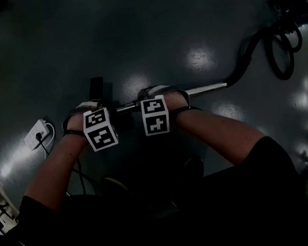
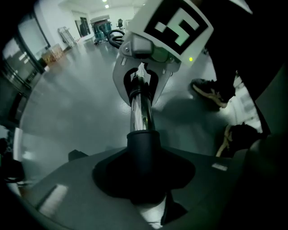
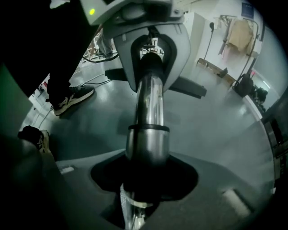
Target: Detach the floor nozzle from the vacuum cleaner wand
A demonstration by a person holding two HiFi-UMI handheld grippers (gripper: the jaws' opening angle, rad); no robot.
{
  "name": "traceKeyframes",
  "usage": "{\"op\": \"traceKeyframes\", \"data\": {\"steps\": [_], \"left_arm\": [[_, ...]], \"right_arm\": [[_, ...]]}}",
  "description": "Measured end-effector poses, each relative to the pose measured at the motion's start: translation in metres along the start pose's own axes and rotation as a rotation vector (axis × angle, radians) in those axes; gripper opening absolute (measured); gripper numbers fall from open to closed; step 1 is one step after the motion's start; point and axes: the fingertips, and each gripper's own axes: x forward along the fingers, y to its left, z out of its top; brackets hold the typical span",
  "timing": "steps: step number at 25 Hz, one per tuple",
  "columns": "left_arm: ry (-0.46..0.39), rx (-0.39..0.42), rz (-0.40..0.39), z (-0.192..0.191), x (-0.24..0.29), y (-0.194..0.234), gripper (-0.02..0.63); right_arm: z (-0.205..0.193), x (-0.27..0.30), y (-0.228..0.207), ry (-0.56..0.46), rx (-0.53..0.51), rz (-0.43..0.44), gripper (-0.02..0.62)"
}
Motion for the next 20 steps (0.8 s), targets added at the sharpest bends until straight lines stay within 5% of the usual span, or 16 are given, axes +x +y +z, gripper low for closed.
{"op": "traceKeyframes", "data": {"steps": [6,8,11,17,20], "left_arm": [[-0.083,-0.282,-0.484,0.006,-0.01,-0.041,0.16],[-0.113,-0.313,-0.503,0.011,-0.01,-0.047,0.16],[-0.085,-0.229,-0.311,0.007,-0.003,-0.033,0.156],[0.061,0.065,0.254,-0.002,-0.006,0.017,0.155],[0.077,0.12,0.352,-0.004,-0.008,0.029,0.15]], "right_arm": [[0.003,0.002,0.012,0.038,-0.064,-0.013,0.186],[0.003,0.005,0.015,0.046,-0.071,-0.014,0.184],[0.003,0.007,0.012,0.038,-0.049,-0.002,0.181],[0.002,-0.003,-0.009,0.004,0.019,0.007,0.181],[0.003,-0.007,-0.014,-0.005,0.036,-0.006,0.181]]}}
